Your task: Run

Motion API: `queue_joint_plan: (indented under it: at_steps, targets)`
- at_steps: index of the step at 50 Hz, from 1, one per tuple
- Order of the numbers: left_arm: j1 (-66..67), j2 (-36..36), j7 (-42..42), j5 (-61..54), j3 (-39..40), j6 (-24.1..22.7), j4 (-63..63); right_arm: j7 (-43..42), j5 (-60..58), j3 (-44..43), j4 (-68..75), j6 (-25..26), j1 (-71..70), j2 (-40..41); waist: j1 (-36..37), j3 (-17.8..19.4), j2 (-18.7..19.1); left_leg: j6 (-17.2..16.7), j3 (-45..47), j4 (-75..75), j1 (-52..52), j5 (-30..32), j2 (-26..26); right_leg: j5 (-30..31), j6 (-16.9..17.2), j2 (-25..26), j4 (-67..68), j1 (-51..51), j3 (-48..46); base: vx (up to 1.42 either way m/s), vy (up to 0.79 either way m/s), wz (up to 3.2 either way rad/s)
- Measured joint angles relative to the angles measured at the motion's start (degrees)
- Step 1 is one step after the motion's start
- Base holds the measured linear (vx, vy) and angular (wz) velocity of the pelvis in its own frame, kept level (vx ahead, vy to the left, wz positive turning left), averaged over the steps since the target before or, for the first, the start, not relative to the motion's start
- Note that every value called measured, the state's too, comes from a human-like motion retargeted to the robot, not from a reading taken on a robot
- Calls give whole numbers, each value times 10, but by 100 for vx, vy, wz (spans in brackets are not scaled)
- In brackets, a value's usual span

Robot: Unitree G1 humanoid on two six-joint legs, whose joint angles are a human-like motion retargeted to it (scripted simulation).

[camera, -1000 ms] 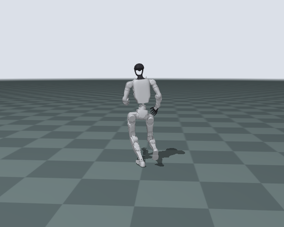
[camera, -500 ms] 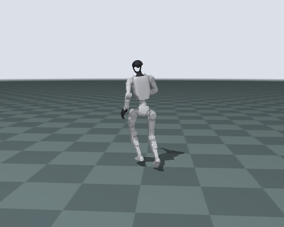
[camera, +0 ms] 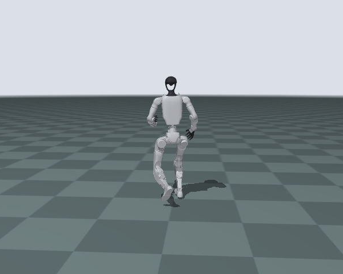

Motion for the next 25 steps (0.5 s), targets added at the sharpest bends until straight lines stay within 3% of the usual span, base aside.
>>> queue_joint_plan:
  at_steps: [2,4,7,10,12,13,16,18,22,25]
  targets:
    - [67,-6,8,18,13,22,53,-34,-16,7,-42,-3,-106,-3,24,31,9,29,-12,132,-30,-36,42,-52,-31,34,47,9,9,-6,-6,-55]
    - [133,-16,7,30,35,40,111,-72,-29,15,-96,-4,-226,-7,50,50,20,55,-27,236,-97,-53,85,-57,-41,73,35,24,21,-6,-6,-67]
    - [238,-9,-24,23,67,46,153,-105,-20,20,-192,-6,-342,-10,74,43,-4,76,-27,275,-215,-54,80,-29,-10,69,-26,76,53,3,0,-1]
    - [313,7,-70,2,87,38,156,-93,3,31,-268,-7,-350,-1,92,8,-47,68,17,147,-293,-36,38,137,84,34,-126,131,78,11,10,12]
    - [322,3,-94,-16,91,33,157,-65,10,54,-288,-12,-315,6,93,-19,-72,40,38,-11,-317,-15,-20,253,153,5,-150,146,84,11,10,19]
    - [316,1,-98,-22,89,31,158,-50,12,66,-292,-19,-294,7,89,-29,-84,25,46,-91,-323,-4,-50,290,172,-12,-144,152,79,9,2,34]
    - [269,-5,-95,-36,76,31,158,-10,12,95,-300,-31,-237,7,61,-50,-118,10,59,-271,-314,21,-135,356,178,-70,-80,171,54,6,-5,45]
    - [225,-2,-87,-31,62,28,150,9,5,113,-293,-29,-200,8,42,-54,-125,35,49,-257,-317,-27,-158,363,178,-92,-3,185,49,1,-1,13]
    - [66,20,-50,8,23,20,129,29,-38,126,-208,0,-122,4,4,-23,-122,131,20,-61,-334,-212,-177,290,178,-125,239,176,52,3,6,-1]
    - [-98,21,-6,20,-17,16,107,27,-63,91,-82,19,-72,8,-20,2,-120,158,11,-39,-321,-257,-199,223,177,-136,376,106,81,4,9,-1]
